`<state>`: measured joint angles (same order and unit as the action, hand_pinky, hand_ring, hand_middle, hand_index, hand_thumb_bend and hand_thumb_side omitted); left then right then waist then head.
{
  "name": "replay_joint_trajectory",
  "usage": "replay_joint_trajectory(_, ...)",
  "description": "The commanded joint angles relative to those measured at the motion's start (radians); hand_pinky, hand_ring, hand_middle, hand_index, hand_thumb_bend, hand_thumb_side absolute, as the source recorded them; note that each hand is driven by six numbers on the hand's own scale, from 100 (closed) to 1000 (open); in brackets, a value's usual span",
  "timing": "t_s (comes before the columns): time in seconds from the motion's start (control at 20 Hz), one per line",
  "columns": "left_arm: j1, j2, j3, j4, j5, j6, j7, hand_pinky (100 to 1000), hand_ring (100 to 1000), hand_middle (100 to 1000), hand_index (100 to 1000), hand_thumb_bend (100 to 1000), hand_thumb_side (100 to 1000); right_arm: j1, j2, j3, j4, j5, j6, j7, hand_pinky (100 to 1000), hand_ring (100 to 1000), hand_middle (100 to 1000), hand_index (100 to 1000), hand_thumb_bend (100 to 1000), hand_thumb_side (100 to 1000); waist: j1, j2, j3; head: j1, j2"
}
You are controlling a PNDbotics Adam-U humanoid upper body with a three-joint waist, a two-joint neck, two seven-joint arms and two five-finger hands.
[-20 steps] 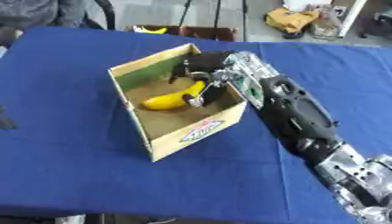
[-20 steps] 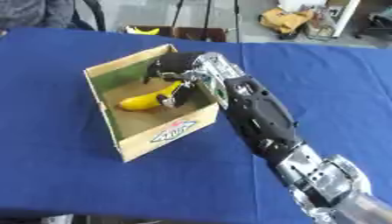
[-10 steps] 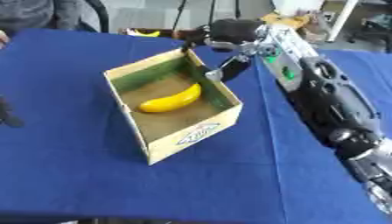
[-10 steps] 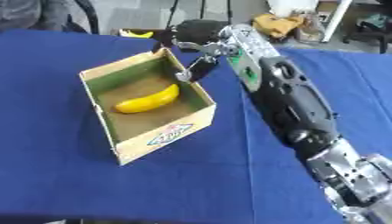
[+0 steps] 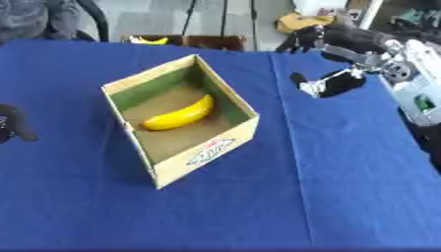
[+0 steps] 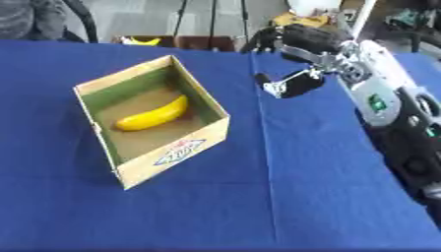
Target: Pick up objects on the table and place them in the box.
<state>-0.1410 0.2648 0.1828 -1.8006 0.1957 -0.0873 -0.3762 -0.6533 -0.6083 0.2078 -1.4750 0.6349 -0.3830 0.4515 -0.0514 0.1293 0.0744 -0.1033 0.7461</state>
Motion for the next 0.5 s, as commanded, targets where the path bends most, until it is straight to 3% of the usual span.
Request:
replay_joint_trajectory(0.05,-0.007,0.018,0.007,-0.01,-0.004,-0.002,0.002,527,448,523,649,222,1000,0.017,-0.055,-0.029,-0.031,-0.013,0.02,-0.009,691,755,788,889,100,222,0.005,-0.011,-0.008,0.003,0.001)
replay_joint_trajectory(0.5,-0.001,0.018,0.009,-0.01,-0.004,-0.002,0.004,527,448,523,649,222,1000,0.094,-0.078,-0.052,-0.019,-0.007,0.046,-0.028,682,750,786,889,100,227,0.006,-0.013,-0.021,0.01,0.004)
